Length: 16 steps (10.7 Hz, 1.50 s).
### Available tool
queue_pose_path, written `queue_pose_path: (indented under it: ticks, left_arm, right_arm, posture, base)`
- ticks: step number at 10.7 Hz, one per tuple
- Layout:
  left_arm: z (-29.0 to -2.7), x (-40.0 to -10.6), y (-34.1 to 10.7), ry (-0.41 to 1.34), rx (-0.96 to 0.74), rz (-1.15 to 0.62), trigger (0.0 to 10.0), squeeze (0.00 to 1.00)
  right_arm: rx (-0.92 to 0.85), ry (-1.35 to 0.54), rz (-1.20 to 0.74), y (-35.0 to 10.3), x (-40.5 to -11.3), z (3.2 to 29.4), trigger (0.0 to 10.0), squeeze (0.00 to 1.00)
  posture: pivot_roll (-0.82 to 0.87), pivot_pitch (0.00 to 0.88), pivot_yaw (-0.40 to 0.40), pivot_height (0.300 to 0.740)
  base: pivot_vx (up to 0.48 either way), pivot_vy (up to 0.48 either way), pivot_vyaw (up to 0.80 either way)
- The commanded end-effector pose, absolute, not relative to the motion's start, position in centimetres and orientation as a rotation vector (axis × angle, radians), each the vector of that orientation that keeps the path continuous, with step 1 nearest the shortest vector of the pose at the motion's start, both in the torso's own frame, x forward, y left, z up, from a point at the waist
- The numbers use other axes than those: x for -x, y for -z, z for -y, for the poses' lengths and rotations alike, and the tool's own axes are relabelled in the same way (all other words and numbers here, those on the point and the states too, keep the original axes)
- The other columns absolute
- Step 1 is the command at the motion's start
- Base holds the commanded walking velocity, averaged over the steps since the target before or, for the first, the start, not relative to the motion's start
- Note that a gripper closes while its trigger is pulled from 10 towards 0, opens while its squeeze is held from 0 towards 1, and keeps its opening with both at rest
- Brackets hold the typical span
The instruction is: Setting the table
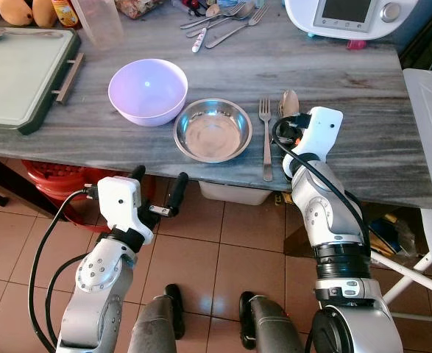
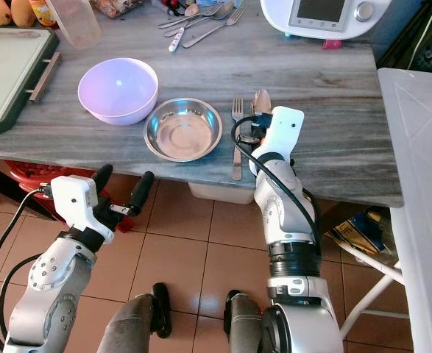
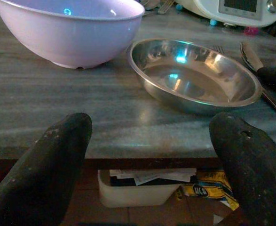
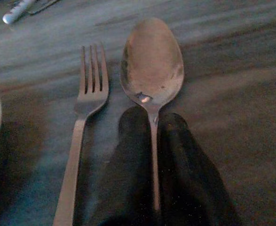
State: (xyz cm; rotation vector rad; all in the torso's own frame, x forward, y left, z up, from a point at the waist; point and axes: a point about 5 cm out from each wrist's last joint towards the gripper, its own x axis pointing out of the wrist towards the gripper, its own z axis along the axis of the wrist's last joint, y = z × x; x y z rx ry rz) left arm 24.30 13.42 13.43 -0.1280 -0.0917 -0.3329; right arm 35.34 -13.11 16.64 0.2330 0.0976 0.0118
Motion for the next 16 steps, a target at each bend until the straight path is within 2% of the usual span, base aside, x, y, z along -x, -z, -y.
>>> queue_pose_path:
  ticks: [1, 8, 14, 16]
  left_arm:
    - [-13.2, -24.1, -13.5, 0.351, 0.133, 0.087, 10.0, 0.00]
    - [-13.0, -24.1, -13.6, 0.355, 0.141, 0.097, 10.0, 0.00]
    - [-12.3, -23.7, -14.1, 0.448, 0.219, 0.111, 10.0, 0.00]
    - [-12.9, -24.0, -13.8, 0.396, 0.175, 0.100, 10.0, 0.00]
  right_arm:
    - [-0.242, -0.012, -0.172, -15.1, -35.0, 13.0, 10.0, 1.00]
    - [-0.179, 0.017, -0.102, -16.2, -34.5, 14.5, 10.0, 1.00]
    - [-0.063, 0.083, 0.083, -17.8, -31.6, 17.5, 10.0, 1.00]
    - [-0.003, 0.060, 0.137, -18.3, -30.4, 17.8, 10.0, 1.00]
  posture:
    - [-0.01, 0.292, 0.015, 0.740]
    - [-0.01, 0.288, 0.012, 0.740]
    - [-0.02, 0.264, 0.003, 0.740]
    - [-0.03, 0.253, -0.004, 0.740]
  base:
    - [0.000, 0.000, 0.00]
    - [0.000, 0.000, 0.00]
    - [0.000, 0.000, 0.00]
    - [0.000, 0.000, 0.00]
